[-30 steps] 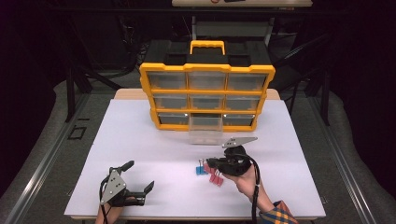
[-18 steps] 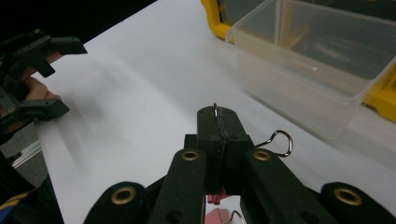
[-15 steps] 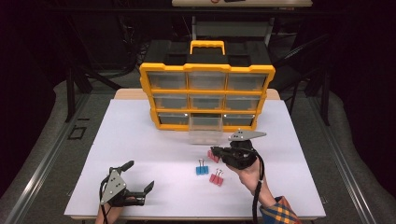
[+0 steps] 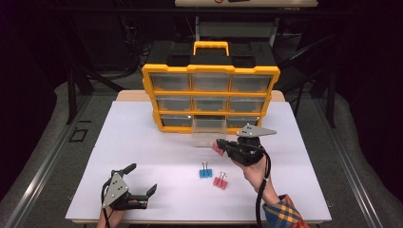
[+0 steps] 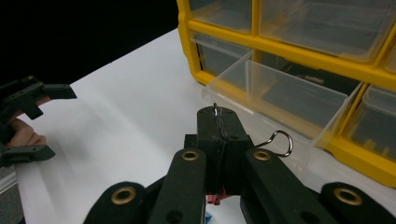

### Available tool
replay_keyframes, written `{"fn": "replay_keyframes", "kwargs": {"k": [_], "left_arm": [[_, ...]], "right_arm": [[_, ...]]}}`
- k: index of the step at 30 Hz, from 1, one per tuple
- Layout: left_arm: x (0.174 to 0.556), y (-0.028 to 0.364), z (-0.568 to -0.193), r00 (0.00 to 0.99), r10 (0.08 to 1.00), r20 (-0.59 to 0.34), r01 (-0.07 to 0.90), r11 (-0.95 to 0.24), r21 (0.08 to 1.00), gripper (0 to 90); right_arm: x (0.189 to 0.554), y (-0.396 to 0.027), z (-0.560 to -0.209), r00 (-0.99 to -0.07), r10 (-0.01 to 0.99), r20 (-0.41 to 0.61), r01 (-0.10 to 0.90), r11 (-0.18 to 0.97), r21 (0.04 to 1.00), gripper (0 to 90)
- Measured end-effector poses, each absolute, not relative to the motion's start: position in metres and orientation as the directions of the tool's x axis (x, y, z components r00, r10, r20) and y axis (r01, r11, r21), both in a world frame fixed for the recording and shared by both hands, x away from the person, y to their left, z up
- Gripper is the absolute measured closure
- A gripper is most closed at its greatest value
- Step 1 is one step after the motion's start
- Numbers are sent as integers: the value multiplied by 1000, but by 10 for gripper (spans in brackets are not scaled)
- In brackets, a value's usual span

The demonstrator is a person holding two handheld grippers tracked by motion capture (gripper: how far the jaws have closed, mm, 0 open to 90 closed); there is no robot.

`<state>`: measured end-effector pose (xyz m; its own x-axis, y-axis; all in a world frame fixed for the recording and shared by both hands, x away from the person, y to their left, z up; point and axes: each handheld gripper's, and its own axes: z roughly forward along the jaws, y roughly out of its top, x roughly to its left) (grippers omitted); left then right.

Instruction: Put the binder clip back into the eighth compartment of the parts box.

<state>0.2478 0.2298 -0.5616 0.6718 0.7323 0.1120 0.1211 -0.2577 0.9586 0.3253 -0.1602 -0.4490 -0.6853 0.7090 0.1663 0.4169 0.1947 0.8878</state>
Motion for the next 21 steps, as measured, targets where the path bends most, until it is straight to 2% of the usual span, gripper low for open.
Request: {"fn": "replay_keyframes", "kwargs": {"k": [21], "left_arm": [[248,230,-561,670,735,108,122,-253,960,1]], "right_arm": [[347,-155,-437,-651,753,98,311,146,939,893]]}}
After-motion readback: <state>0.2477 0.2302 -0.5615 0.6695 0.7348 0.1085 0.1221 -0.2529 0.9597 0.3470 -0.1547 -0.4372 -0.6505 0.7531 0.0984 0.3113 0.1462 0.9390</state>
